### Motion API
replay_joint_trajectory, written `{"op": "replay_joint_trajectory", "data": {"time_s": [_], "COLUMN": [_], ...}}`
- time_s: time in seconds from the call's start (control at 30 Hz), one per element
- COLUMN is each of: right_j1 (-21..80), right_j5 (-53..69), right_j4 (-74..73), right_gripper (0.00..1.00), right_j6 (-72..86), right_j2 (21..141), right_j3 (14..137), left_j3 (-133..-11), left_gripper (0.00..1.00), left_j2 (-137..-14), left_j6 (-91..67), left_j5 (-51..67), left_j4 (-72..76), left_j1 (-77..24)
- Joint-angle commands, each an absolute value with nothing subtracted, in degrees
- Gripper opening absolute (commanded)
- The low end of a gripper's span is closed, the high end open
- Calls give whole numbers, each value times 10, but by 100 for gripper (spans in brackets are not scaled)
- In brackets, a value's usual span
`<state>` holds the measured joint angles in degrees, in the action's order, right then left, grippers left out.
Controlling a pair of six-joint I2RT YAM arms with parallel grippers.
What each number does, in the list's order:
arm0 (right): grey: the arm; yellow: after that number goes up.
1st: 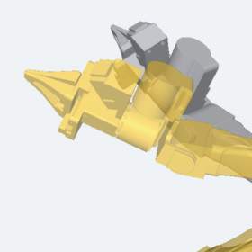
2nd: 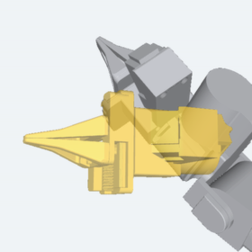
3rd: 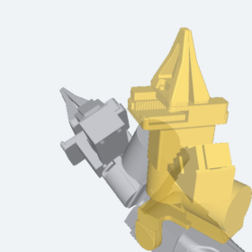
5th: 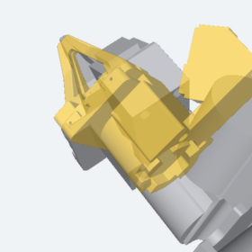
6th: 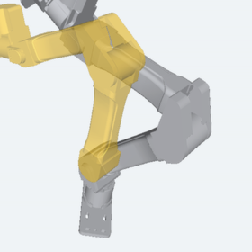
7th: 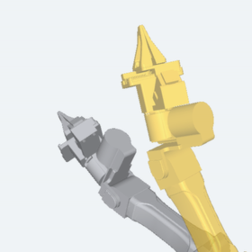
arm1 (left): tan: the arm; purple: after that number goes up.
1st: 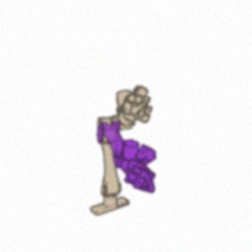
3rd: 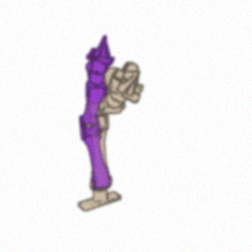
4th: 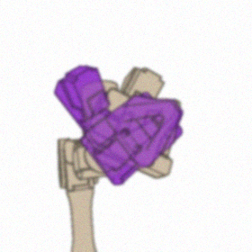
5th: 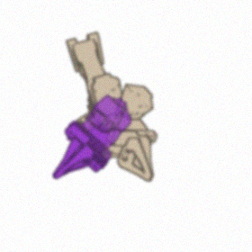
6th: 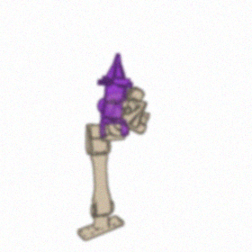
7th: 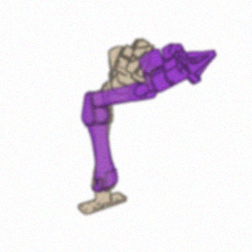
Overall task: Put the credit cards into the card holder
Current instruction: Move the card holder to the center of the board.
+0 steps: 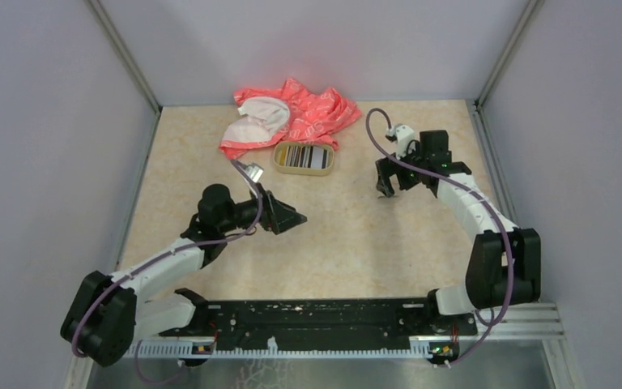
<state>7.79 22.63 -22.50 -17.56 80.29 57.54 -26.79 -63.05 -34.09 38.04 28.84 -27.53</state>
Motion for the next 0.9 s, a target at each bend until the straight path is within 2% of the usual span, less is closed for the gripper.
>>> {"op": "replay_joint_trajectory", "data": {"time_s": [0.0, 0.17, 0.3, 0.37, 0.43, 0.5, 0.87], "right_j1": [35, 24, 16, 5, -11, -20, -15], "right_j5": [231, 216, 201, 221, 247, 257, 292], "right_j4": [-234, -240, -216, -215, -236, -265, -284], "right_gripper": [92, 84, 81, 74, 64, 58, 55], "right_j6": [-173, -169, -114, -84, -68, -74, -84], "right_j2": [826, 872, 903, 929, 971, 1013, 1105], "right_j3": [601, 599, 602, 621, 661, 704, 743], "left_j3": [-244, -208, -181, -180, -177, -179, -192], "left_gripper": [93, 90, 82, 81, 80, 78, 79], "left_j2": [-644, -669, -703, -720, -736, -739, -668], "left_j6": [-369, -378, -405, -410, -412, -405, -381], "left_j5": [286, 184, 178, 180, 183, 188, 189], "left_j4": [395, 449, 511, 521, 536, 533, 414], "left_j1": [-358, -411, -416, -419, -421, -421, -421]}}
